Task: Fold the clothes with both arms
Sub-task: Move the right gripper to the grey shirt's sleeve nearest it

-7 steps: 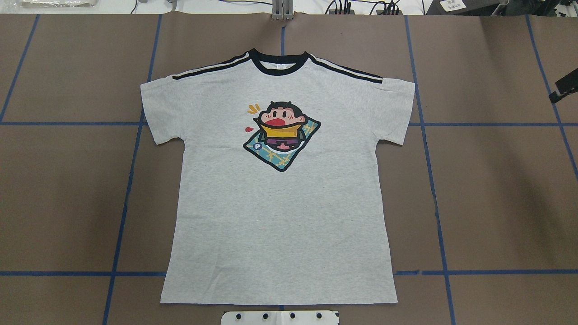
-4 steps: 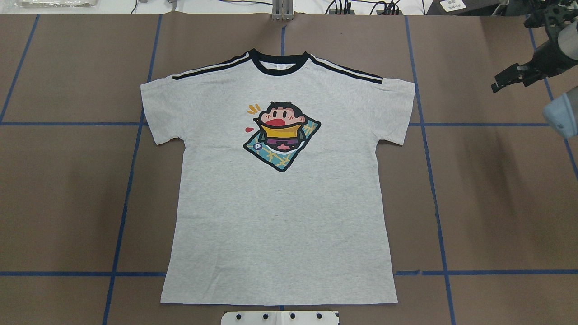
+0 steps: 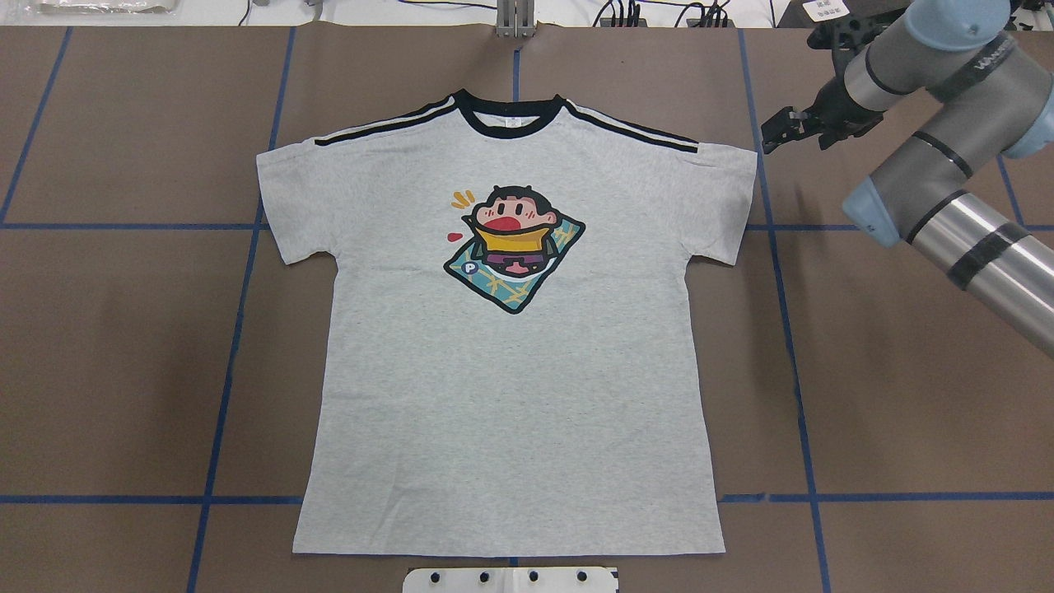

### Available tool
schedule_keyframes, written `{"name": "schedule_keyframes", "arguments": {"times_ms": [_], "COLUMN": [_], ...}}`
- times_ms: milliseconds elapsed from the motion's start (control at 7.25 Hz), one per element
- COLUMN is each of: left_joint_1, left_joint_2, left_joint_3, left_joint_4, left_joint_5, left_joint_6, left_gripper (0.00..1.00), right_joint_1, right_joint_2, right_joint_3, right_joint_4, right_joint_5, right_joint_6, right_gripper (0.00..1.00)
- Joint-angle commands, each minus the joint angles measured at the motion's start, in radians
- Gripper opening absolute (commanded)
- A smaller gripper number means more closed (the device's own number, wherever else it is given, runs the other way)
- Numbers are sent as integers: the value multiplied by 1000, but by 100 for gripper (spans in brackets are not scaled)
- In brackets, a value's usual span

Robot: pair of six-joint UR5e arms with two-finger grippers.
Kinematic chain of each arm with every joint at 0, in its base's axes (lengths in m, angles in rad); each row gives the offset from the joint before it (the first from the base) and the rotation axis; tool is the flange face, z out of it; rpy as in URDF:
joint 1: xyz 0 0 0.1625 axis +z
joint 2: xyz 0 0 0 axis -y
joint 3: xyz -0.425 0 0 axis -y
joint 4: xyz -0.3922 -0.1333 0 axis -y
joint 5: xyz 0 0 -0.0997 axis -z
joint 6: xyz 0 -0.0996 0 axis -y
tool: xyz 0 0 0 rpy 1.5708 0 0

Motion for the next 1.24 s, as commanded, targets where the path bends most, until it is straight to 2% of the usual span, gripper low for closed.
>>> {"name": "schedule_keyframes", "arguments": {"times_ms": [0, 552, 966, 1103], "left_joint_1": [0, 0, 0, 0], "left_joint_2": [-1, -1, 1, 1], "left_joint_3": [5, 5, 5, 5], "left_joint_4": [-7, -12, -16, -16], "left_joint_5": [0, 0, 0, -1], "left_joint_6": [2, 5, 5, 5], "left_gripper": [100, 100, 100, 100], "right_joint_1": [-30, -41, -42, -42], "right_joint_2": [70, 135, 152, 150], "right_joint_3": [-108, -209, -242, -242], "right_joint_4": [-3, -20, -20, -20], "right_joint_5": [-16, -7, -3, 11], "right_joint_6": [23, 19, 18, 18], "right_gripper": [96, 80, 62, 51]}}
